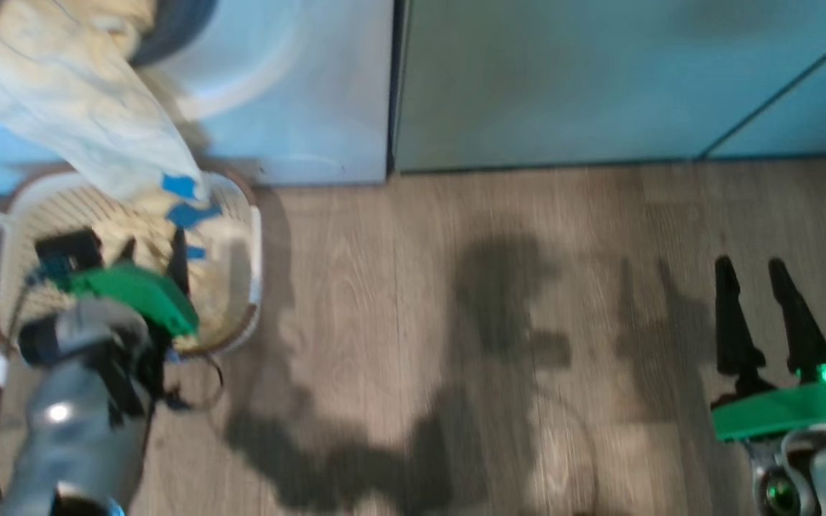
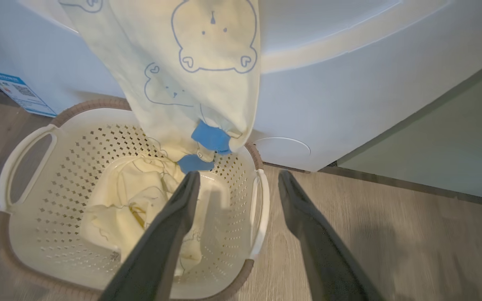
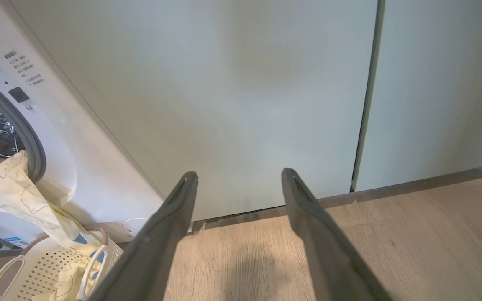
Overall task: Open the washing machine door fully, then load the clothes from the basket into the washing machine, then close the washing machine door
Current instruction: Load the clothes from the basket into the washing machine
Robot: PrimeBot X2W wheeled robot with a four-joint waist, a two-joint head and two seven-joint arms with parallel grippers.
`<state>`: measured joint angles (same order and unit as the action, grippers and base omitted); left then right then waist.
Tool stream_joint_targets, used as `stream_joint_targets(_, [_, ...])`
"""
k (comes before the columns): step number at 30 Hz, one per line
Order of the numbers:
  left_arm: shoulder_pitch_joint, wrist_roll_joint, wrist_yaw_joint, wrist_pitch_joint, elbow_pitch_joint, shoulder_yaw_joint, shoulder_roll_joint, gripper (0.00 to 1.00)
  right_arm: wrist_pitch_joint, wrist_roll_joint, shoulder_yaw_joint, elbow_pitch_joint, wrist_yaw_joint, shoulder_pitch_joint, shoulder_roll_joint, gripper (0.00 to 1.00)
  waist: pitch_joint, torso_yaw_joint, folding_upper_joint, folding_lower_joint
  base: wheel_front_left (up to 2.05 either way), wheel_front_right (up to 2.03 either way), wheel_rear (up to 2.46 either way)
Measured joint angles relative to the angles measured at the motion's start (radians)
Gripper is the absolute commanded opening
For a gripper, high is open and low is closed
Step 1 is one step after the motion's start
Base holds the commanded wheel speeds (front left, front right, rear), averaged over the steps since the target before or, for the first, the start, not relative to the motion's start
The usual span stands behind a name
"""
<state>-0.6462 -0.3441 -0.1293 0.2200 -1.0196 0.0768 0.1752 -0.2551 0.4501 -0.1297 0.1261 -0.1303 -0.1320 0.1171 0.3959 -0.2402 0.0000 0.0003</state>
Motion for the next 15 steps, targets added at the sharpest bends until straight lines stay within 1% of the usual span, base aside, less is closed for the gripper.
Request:
stream_joint_targets(10, [-0.274, 0.000, 0.000, -0.002, -0.132, -0.014, 0.055, 1.00, 0.000, 0.007, -0.009, -0.011, 0.000, -0.089, 0.000, 1.00, 0.179, -0.045, 0.0000, 0.0000, 0.00, 0.00, 0.00])
stream_joint_targets(11, [-0.274, 0.000, 0.000, -0.002, -0.132, -0.014, 0.055, 1.00, 0.000, 0.007, -0.009, -0.011, 0.000, -0.089, 0.000, 1.00, 0.179, -0.045, 0.0000, 0.0000, 0.00, 0.00, 0.00])
stream_joint_targets(13, [-0.323, 0.000, 0.001, -0.003, -0.153, -0.016, 0.065, 1.00, 0.000, 0.007, -0.014, -0.012, 0.000, -0.107, 0.000, 1.00, 0.211, -0.051, 0.0000, 0.0000, 0.00, 0.00, 0.00])
stream_joint_targets(15, [-0.363, 0.000, 0.013, -0.003, -0.173, -0.016, 0.072, 1.00, 0.000, 0.007, -0.017, -0.014, 0.000, -0.125, 0.000, 1.00, 0.240, -0.056, 0.0000, -0.0001, 0.00, 0.00, 0.00])
